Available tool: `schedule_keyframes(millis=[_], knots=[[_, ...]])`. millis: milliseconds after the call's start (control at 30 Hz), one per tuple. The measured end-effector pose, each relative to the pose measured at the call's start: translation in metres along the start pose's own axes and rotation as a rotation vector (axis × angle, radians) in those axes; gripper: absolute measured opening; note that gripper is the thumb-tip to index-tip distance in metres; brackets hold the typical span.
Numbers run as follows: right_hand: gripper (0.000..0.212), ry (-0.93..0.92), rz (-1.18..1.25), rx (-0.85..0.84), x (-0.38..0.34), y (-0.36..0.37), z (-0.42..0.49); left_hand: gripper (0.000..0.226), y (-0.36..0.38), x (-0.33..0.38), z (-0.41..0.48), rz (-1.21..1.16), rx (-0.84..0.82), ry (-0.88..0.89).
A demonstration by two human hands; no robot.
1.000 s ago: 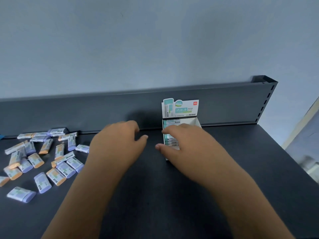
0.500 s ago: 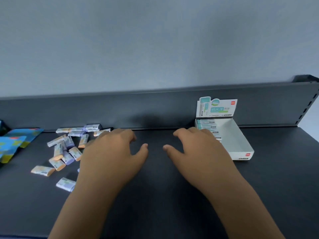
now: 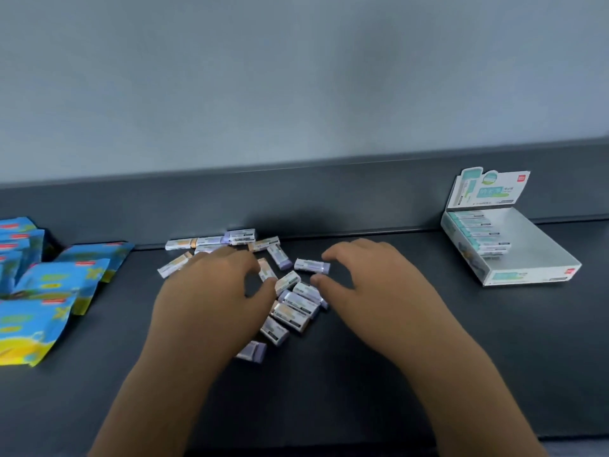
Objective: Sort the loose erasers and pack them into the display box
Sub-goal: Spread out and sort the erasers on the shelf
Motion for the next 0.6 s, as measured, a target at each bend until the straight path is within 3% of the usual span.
schedule_keyframes(millis=[200,367,600], knots=[[0.028,-0.038,0.010,0.001,-0.015,0.013,0.011,0.049,-0.002,-0.014,-0.002,-0.038,0.007,-0.054],[0.036,-0.046,0.009,-0.086,-0.015,0.017,0.015,0.024,0.002,-0.028,0.002,-0.075,0.004,-0.092],[0.032,0.033,-0.017,-0.133,-0.023,0.024,0.022,0.020,0.001,-0.066,0.009,-0.115,-0.012,-0.082]])
Point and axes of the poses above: each hand's wrist, its own z-axis towards the middle knuckle, its own y-axis out of the palm, x = y × z, the point moved 2 cm from there along z, towards the middle knuckle, and after that the axes turned 7 degrees about -z, right-handed, at the moved point
